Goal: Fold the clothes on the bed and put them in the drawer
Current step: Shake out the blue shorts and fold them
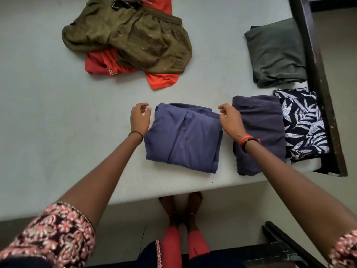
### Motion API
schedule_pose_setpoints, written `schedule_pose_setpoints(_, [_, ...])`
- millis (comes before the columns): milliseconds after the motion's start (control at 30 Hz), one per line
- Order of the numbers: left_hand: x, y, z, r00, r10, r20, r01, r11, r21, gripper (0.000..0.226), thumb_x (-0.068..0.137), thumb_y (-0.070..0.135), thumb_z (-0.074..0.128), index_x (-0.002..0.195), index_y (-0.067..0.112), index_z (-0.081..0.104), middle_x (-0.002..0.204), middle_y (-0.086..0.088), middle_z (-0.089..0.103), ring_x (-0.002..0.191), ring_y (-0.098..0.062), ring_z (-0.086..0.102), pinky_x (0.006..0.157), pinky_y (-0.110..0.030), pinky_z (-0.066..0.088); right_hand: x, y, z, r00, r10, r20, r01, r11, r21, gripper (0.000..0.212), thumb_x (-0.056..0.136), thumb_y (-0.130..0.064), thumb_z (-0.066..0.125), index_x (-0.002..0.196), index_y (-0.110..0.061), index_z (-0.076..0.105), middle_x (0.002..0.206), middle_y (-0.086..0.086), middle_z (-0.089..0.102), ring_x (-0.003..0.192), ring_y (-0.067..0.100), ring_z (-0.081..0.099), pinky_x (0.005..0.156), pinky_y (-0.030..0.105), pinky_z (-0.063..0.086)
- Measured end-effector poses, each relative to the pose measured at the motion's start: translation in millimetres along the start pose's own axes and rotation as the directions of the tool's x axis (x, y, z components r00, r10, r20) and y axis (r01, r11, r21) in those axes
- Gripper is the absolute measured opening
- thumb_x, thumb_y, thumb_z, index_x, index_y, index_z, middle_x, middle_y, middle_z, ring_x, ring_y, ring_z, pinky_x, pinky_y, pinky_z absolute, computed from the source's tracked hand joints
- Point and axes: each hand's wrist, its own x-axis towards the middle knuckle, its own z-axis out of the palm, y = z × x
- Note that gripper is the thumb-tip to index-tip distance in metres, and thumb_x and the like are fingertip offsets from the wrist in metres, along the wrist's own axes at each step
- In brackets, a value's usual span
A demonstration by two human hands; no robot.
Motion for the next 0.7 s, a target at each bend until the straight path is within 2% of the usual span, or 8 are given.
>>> schedule_pose_setpoints(100, [-45.3, -38.0, 6.1, 0.946, -0.258, -0.197, 0.217, 0.954, -0.208, 0.026, 0.093, 0.016, 0.054, 0.112, -0.002, 0.058, 0.117, -0.019, 0.056, 0.1, -0.025, 0.057, 0.088, -0.028, 0.044, -38.1, -3.6, 15.1, 0.99, -0.121, -0.075, 0.119, 0.992, -0.028, 0.035, 0.088, -0.002, 0.046, 0.122, -0.001, 0.055, 0.117, 0.019, 0.058, 0.111, 0.031, 0.053, 0.098, 0.034, 0.039])
schedule_pose_setpoints(200, [-96.3, -61.7, 18.1, 0.794, -0.508, -0.333, 0.355, 0.833, -0.424, 0.023, 0.09, 0.016, 0.058, 0.072, 0.002, 0.056, 0.076, -0.017, 0.052, 0.07, -0.024, 0.047, 0.067, -0.031, 0.039, -68.1, -1.6, 28.5, 0.985, -0.161, -0.058, 0.157, 0.985, -0.066, 0.045, 0.091, -0.016, 0.058, 0.132, -0.004, 0.046, 0.129, 0.015, 0.05, 0.121, 0.028, 0.044, 0.105, 0.034, 0.034])
schedule_pose_setpoints(233, [-113.4, -64.5, 24.6, 0.745, -0.596, -0.299, 0.416, 0.766, -0.49, 0.033, 0.09, 0.02, 0.059, 0.061, 0.007, 0.048, 0.067, -0.011, 0.045, 0.063, -0.02, 0.04, 0.063, -0.03, 0.035, -69.4, 1.7, 31.4, 0.981, -0.188, -0.046, 0.184, 0.979, -0.091, 0.052, 0.09, -0.021, 0.062, 0.135, -0.005, 0.043, 0.135, 0.014, 0.047, 0.126, 0.028, 0.041, 0.109, 0.035, 0.032])
schedule_pose_setpoints(300, [-146.6, -63.7, 41.5, 0.715, -0.696, -0.056, 0.535, 0.598, -0.596, 0.039, 0.091, 0.034, 0.059, 0.061, 0.017, 0.041, 0.063, -0.001, 0.039, 0.058, -0.013, 0.034, 0.058, -0.029, 0.032, -55.6, 4.4, 32.8, 0.97, -0.244, 0.01, 0.241, 0.952, -0.186, 0.069, 0.085, -0.032, 0.068, 0.141, -0.005, 0.038, 0.145, 0.016, 0.038, 0.136, 0.03, 0.032, 0.115, 0.038, 0.025])
schedule_pose_setpoints(367, [-168.1, -55.1, 57.4, 0.732, -0.641, 0.232, 0.623, 0.492, -0.607, 0.031, 0.091, 0.043, 0.057, 0.07, 0.024, 0.045, 0.07, 0.005, 0.044, 0.062, -0.007, 0.039, 0.059, -0.023, 0.032, -30.4, -0.4, 31.6, 0.965, -0.24, 0.108, 0.26, 0.931, -0.256, 0.086, 0.078, -0.045, 0.072, 0.145, -0.007, 0.032, 0.151, 0.017, 0.029, 0.142, 0.031, 0.022, 0.118, 0.04, 0.018])
schedule_pose_setpoints(433, [-174.8, -46.4, 71.5, 0.753, -0.538, 0.38, 0.632, 0.429, -0.645, 0.017, 0.09, 0.042, 0.059, 0.092, 0.025, 0.057, 0.095, 0.01, 0.06, 0.086, -0.004, 0.053, 0.075, -0.025, 0.037, -4.5, -11.1, 28.0, 0.953, -0.212, 0.216, 0.27, 0.918, -0.289, 0.101, 0.071, -0.056, 0.073, 0.147, -0.009, 0.026, 0.154, 0.016, 0.023, 0.144, 0.03, 0.015, 0.119, 0.042, 0.013])
schedule_pose_setpoints(533, [-166.7, -39.6, 86.4, 0.797, -0.481, 0.365, 0.548, 0.32, -0.773, 0.047, 0.083, 0.032, 0.071, 0.125, 0.019, 0.055, 0.127, 0.005, 0.061, 0.119, -0.014, 0.055, 0.09, -0.031, 0.042, 27.3, -19.8, 24.1, 0.915, -0.174, 0.363, 0.31, 0.88, -0.36, 0.115, 0.061, -0.068, 0.073, 0.149, -0.014, 0.021, 0.151, 0.015, 0.028, 0.141, 0.029, 0.023, 0.117, 0.044, 0.018])
schedule_pose_setpoints(700, [-145.0, -36.9, 87.4, 0.808, -0.464, 0.363, 0.506, 0.232, -0.831, 0.05, 0.082, 0.021, 0.071, 0.13, 0.021, 0.055, 0.124, 0.003, 0.064, 0.112, -0.017, 0.061, 0.079, -0.03, 0.054, 38.3, -25.3, 23.3, 0.89, -0.107, 0.443, 0.298, 0.872, -0.388, 0.109, 0.057, -0.071, 0.073, 0.144, -0.019, 0.031, 0.143, 0.007, 0.041, 0.132, 0.028, 0.038, 0.109, 0.047, 0.032])
